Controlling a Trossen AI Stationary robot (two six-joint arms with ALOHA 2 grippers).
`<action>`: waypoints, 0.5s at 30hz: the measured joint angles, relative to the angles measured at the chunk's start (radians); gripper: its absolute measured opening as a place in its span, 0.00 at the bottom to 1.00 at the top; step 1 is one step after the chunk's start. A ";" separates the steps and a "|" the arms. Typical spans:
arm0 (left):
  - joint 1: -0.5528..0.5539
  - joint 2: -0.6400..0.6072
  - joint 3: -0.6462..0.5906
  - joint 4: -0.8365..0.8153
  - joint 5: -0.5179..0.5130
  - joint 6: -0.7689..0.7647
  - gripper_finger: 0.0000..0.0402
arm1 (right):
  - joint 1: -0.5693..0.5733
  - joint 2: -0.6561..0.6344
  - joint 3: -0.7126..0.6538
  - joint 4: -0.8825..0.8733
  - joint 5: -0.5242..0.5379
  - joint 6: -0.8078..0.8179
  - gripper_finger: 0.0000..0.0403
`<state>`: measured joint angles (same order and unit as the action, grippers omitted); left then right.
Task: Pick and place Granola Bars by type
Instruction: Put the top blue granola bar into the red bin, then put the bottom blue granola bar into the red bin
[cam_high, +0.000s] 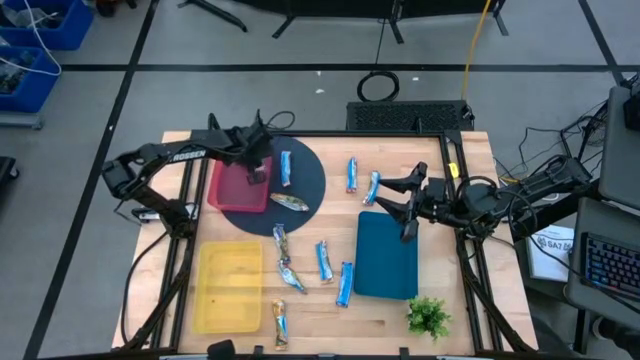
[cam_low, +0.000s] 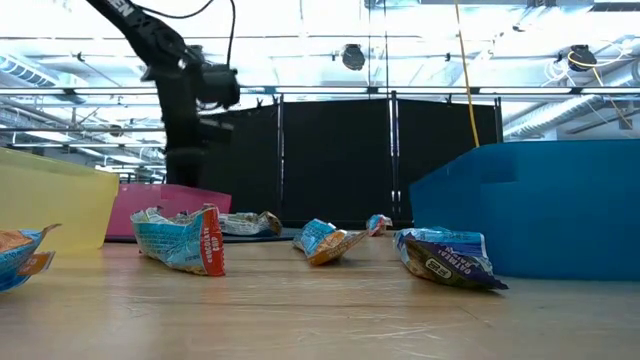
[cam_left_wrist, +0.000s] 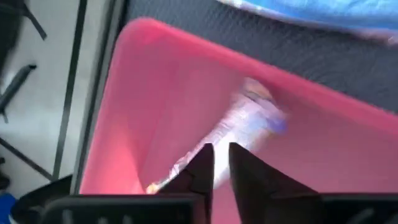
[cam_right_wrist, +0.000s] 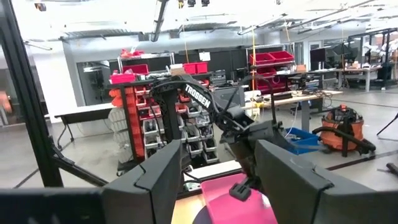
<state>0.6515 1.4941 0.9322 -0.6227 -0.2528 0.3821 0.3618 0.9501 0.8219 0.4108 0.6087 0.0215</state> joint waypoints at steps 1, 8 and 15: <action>-0.003 -0.009 0.013 0.000 0.012 -0.011 0.20 | 0.000 0.000 0.000 -0.011 -0.012 0.001 0.49; -0.109 -0.088 0.152 -0.148 0.174 -0.123 0.36 | -0.037 0.080 0.044 -0.254 -0.214 0.096 0.49; -0.274 -0.115 0.280 -0.188 0.261 -0.209 0.39 | -0.061 0.361 0.254 -0.415 -0.449 0.088 0.49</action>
<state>0.3771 1.3787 1.2120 -0.8103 0.0081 0.1734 0.3010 1.3111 1.0756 -0.0045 0.1598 0.1091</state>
